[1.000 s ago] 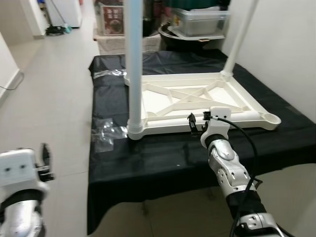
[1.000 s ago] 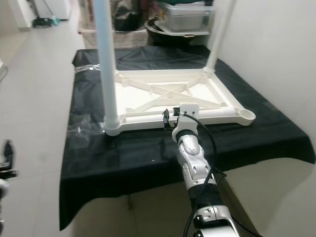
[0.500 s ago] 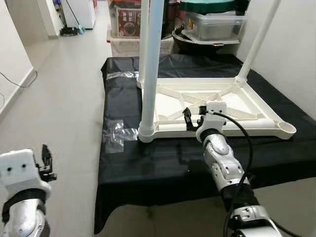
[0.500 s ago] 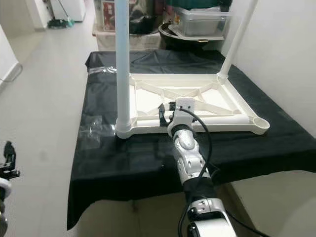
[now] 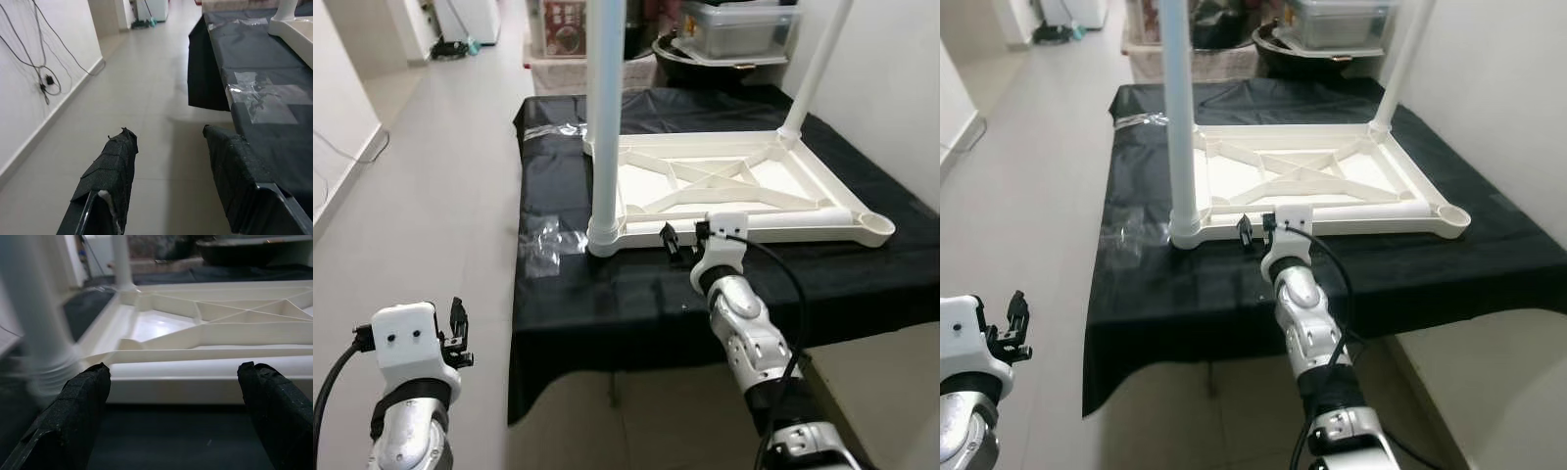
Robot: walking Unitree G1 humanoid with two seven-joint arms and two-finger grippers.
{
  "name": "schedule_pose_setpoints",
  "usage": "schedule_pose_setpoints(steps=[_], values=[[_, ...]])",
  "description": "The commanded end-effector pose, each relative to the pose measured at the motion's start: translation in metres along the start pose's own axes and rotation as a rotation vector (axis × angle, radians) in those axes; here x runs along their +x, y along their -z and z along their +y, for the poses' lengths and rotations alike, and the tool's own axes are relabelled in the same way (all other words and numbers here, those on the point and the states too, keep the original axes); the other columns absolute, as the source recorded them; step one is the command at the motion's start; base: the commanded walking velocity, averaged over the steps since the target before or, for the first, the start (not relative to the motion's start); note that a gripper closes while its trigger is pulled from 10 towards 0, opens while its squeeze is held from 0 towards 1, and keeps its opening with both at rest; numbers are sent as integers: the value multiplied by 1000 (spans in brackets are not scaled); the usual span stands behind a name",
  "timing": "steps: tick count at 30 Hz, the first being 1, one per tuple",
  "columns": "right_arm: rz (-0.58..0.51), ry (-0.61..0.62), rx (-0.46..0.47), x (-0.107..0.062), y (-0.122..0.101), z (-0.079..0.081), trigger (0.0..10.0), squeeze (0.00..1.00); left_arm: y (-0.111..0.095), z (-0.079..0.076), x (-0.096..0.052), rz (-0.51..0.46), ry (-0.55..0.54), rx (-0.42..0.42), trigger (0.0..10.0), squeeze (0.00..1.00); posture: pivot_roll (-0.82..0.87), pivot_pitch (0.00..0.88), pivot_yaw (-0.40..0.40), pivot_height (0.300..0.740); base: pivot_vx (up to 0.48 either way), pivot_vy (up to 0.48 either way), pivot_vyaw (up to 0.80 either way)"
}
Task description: Building children table
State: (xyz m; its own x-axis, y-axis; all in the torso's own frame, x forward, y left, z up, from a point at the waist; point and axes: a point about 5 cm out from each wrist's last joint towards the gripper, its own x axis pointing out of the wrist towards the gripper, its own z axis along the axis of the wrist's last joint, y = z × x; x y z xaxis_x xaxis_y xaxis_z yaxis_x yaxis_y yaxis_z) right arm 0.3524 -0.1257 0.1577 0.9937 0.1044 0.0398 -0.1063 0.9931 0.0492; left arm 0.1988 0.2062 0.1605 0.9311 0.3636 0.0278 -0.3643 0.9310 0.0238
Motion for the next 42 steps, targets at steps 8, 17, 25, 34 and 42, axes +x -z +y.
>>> schedule_pose_setpoints(steps=[8, 17, 25, 34, 42], values=[[37, -32, -3, -5, 9, 7, 10000, 0, 8, -1, -2, 37, -6, 26, 10000, 0, -20, 51, -16, 740, -183, 0, 0], [37, -49, -6, -6, 10, 9, 10000, 0, 8, 0, -2, 26, -5, 25, 10000, 0, -22, 47, -14, 740, 0, 0, 0], [-3, -161, 29, -9, 3, 22, 10000, 0, 4, -5, -2, 7, 12, 26, 10000, 0, 24, 54, 4, 740, 0, 0, 0], [2, -199, -2, -9, 4, 23, 10000, 0, 3, -9, -3, 1, 29, 33, 10000, 0, 18, 59, -7, 740, 0, 0, 0], [-49, -36, -18, 0, -9, 0, 10000, 0, -8, 5, 4, -61, -33, 62, 10000, 0, 32, 55, -8, 740, 0, 0, 0]])
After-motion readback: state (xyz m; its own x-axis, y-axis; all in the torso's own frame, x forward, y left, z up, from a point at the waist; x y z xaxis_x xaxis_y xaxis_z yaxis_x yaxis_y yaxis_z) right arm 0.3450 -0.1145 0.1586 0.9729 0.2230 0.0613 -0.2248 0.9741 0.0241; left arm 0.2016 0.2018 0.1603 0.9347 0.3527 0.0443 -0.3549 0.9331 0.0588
